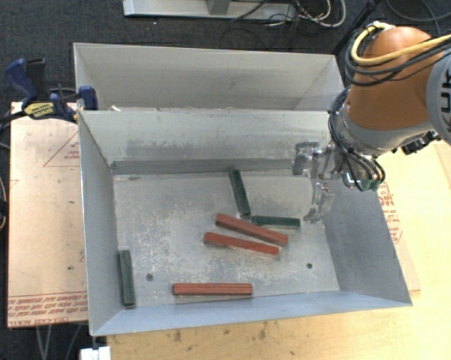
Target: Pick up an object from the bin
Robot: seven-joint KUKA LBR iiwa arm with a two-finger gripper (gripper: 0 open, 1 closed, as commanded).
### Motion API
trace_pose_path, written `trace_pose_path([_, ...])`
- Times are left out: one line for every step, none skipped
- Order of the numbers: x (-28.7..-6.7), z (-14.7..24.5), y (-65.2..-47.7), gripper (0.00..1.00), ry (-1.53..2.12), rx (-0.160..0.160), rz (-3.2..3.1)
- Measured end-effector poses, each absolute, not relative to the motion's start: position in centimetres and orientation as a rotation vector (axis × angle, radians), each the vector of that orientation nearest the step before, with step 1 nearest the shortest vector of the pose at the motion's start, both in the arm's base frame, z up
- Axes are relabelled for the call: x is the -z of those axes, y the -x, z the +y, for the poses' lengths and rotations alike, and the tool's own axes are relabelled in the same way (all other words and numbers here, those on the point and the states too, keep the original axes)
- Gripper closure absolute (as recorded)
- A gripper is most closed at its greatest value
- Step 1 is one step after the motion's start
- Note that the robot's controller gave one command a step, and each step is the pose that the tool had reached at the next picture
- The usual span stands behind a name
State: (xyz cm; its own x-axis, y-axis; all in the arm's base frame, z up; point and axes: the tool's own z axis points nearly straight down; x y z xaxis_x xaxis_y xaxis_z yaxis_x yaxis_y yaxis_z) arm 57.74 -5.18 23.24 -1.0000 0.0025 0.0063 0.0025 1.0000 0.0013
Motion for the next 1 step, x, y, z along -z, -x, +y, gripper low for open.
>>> trace_pose_path([-23.68,-5.17,-57.88,0.0,0.002,0.001,-3.143])
